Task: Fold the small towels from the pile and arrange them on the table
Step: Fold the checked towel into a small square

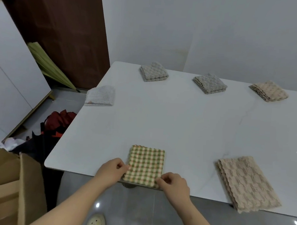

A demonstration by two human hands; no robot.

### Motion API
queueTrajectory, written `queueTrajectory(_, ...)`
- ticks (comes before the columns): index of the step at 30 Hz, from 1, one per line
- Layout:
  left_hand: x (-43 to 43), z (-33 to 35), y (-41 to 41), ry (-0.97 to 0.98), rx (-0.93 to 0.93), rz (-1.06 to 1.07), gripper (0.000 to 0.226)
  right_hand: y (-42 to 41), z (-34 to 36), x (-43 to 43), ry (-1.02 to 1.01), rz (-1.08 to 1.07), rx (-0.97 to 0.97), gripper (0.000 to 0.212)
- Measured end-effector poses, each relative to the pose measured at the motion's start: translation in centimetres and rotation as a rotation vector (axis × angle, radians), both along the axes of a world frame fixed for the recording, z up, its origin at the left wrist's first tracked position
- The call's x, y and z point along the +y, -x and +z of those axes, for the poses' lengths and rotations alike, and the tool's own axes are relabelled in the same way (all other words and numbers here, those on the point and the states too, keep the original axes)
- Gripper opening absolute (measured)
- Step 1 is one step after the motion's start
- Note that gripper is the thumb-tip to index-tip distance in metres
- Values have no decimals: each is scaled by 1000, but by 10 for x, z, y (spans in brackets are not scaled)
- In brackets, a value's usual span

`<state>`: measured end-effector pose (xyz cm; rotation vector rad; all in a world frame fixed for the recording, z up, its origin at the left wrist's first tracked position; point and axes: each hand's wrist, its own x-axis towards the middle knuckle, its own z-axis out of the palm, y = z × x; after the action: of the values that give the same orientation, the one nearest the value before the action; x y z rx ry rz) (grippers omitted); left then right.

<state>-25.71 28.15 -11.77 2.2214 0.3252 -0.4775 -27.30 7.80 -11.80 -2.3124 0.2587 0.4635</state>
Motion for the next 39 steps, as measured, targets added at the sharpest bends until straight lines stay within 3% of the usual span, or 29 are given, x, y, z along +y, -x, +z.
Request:
queueTrajectory(3, 4, 4, 4, 73, 36, -59, 19, -1, 1, 6, 102, 25, -7, 22)
queueTrajectory(6, 9, 1, 5, -23, 67, -192, 38, -2, 3, 9, 136, 47, 2, 30)
queueTrajectory(11, 8, 0, 2, -30, 22, -159, 23, -2, 3, 6, 108, 55, 22, 14)
queueTrajectory(18, 10, 2, -3, -82, 91, -243, 35, -5, -1, 6, 103, 12, -17, 10)
queueTrajectory(23, 0, 5, -15, -16, 76, -33, 36, -11, 5, 9, 18, -108, 18, 19)
queueTrajectory(28, -9, 0, -26, 82, 9, 154, 10, -18, 4, 11, 80, -81, 92, 16)
queueTrajectory(33, -11, 0, -31, 161, -35, 243, 16, -20, 3, 10, 135, -47, 86, 16)
queueTrajectory(39, -10, -1, -30, 48, -105, 68, 15, -19, 2, 10, 120, -73, 49, 19)
